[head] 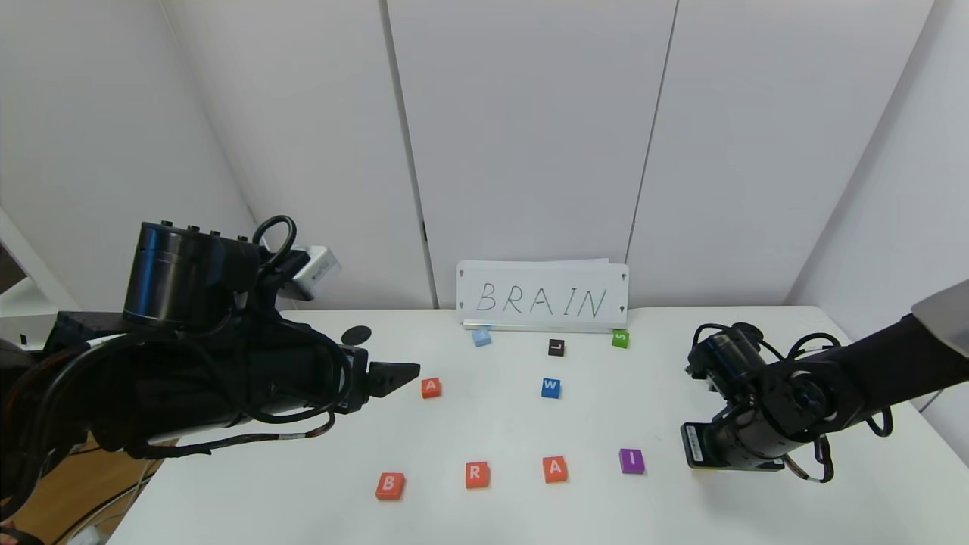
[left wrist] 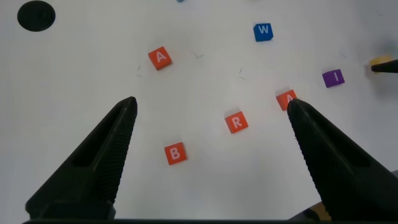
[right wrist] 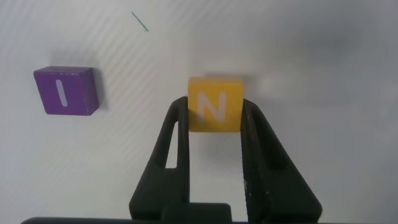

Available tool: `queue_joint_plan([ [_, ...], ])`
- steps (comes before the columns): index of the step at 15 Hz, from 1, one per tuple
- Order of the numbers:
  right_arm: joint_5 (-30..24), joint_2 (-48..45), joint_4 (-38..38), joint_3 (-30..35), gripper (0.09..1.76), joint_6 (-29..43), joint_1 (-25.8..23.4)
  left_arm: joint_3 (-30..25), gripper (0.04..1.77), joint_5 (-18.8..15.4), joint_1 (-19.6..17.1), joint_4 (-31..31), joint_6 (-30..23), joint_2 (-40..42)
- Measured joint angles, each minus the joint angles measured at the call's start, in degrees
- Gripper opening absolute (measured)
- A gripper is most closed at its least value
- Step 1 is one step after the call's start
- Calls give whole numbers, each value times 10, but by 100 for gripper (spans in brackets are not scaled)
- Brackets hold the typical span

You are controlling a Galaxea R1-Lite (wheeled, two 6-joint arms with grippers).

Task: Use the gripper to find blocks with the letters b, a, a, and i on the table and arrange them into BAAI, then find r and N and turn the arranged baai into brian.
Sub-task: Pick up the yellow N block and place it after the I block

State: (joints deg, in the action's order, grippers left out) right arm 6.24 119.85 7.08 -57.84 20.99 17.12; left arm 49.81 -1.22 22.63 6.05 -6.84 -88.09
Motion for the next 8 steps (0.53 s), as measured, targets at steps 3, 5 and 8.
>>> queue_joint_plan([
  [3, 0, 8, 0, 0, 54, -1, 1, 0, 172, 0, 0, 0, 0, 0],
  [5, 0, 13, 0, -1, 54, -1, 2, 0, 172, 0, 0, 0, 0, 0],
  [8, 0, 17, 0, -2, 54, -1, 4, 0, 172, 0, 0, 0, 0, 0],
])
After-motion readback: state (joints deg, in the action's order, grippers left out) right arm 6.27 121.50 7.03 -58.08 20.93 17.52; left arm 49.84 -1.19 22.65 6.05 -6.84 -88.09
